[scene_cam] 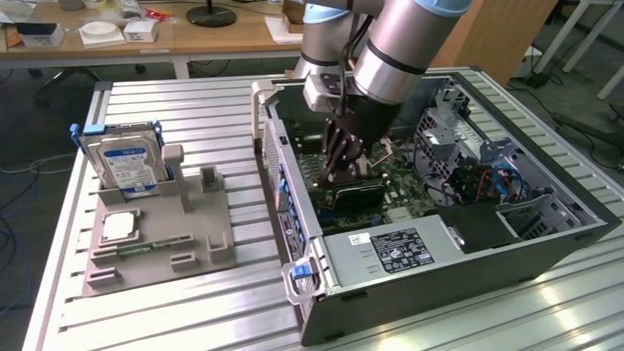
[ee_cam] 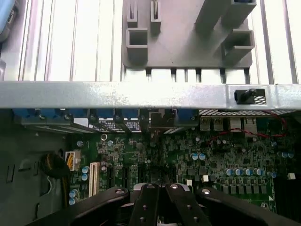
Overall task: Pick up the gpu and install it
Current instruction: 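Press down on the gpu until it lock into place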
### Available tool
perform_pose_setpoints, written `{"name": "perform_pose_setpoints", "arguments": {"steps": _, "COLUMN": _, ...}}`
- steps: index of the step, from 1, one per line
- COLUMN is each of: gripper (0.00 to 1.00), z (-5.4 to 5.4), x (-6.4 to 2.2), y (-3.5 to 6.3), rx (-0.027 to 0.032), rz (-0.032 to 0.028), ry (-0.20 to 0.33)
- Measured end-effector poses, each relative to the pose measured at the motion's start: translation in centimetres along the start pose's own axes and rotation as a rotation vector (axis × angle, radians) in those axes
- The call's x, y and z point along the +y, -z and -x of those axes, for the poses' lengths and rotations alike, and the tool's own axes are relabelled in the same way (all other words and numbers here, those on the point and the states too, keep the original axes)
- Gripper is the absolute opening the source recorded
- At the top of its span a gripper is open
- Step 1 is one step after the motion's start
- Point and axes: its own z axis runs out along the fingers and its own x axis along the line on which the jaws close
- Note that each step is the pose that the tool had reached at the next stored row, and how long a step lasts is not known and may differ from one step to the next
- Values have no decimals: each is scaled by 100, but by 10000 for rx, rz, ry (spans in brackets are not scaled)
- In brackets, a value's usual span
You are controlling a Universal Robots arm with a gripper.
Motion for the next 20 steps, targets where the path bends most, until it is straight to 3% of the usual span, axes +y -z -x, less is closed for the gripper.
{"name": "perform_pose_setpoints", "arguments": {"steps": 2, "gripper": 10, "z": 14, "x": 1, "y": 3, "rx": 3, "rz": 201, "ry": -4}}
{"name": "perform_pose_setpoints", "arguments": {"steps": 5, "gripper": 10, "z": 34, "x": 2, "y": 18, "rx": 8, "rz": 613, "ry": -13}}
{"name": "perform_pose_setpoints", "arguments": {"steps": 7, "gripper": 10, "z": 57, "x": 0, "y": 20, "rx": 13, "rz": 856, "ry": -18}}
{"name": "perform_pose_setpoints", "arguments": {"steps": 9, "gripper": 10, "z": 103, "x": 0, "y": 20, "rx": 16, "rz": 1004, "ry": -23}}
{"name": "perform_pose_setpoints", "arguments": {"steps": 12, "gripper": 10, "z": 185, "x": 0, "y": 15, "rx": 18, "rz": 1118, "ry": -23}}
{"name": "perform_pose_setpoints", "arguments": {"steps": 14, "gripper": 10, "z": 186, "x": 14, "y": 9, "rx": -5, "rz": 1159, "ry": -17}}
{"name": "perform_pose_setpoints", "arguments": {"steps": 20, "gripper": 10, "z": 198, "x": 51, "y": -8, "rx": -3, "rz": 1196, "ry": -19}}
